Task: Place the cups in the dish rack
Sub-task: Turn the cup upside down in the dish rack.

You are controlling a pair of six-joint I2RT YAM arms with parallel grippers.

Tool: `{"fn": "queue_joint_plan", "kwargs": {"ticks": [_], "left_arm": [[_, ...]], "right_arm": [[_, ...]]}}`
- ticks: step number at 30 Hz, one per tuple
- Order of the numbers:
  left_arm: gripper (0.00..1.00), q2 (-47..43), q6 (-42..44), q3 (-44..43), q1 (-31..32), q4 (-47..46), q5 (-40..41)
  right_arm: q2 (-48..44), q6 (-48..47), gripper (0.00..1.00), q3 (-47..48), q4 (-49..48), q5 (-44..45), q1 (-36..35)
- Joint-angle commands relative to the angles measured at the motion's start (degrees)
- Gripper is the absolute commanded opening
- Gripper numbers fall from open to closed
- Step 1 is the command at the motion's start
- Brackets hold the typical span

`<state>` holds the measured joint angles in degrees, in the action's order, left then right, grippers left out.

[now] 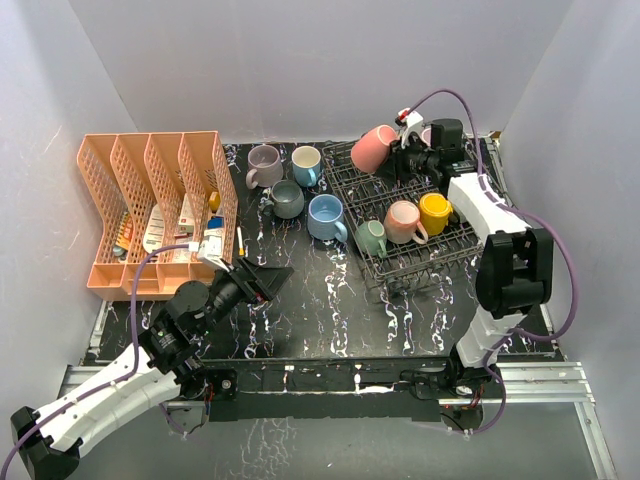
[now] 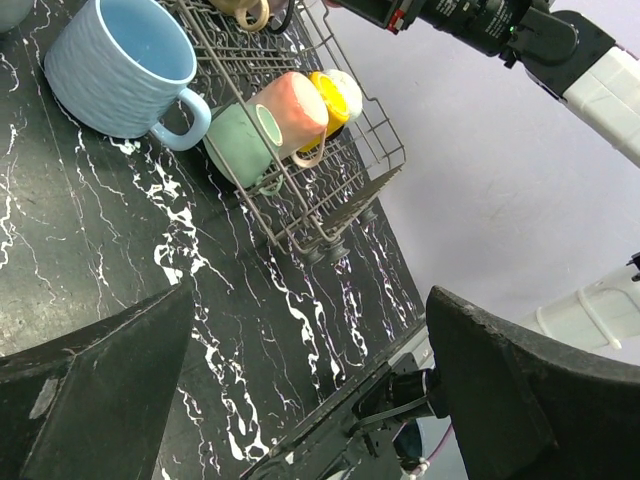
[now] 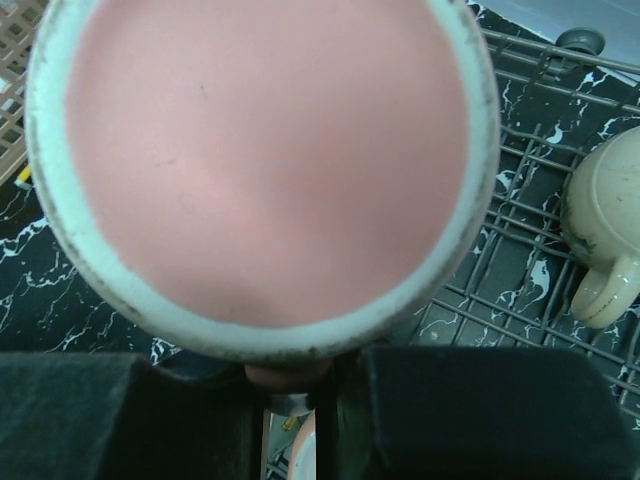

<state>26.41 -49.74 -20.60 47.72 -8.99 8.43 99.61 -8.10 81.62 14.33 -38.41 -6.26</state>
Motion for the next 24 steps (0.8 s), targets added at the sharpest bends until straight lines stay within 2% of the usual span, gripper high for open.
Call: {"fn": "queue_joint_plan", "kwargs": {"ticks": [1, 15, 24], "left_arm": [[0.97, -0.9, -0.3, 0.1, -0.2, 0.7, 0.7], [0.97, -1.1, -0.8, 0.1, -0.2, 1.2, 1.4], [0.97, -1.6, -2.0, 0.6, -0.2, -0.6, 1.4]], "right_arm": [[0.0, -1.3, 0.08, 6.0, -5.7, 1.6, 0.1], [9.2, -1.5, 0.08, 12.5, -6.1, 9.1, -1.7], [16.6, 2.8, 0.08, 17.8, -7.0, 14.9, -2.8]]}}
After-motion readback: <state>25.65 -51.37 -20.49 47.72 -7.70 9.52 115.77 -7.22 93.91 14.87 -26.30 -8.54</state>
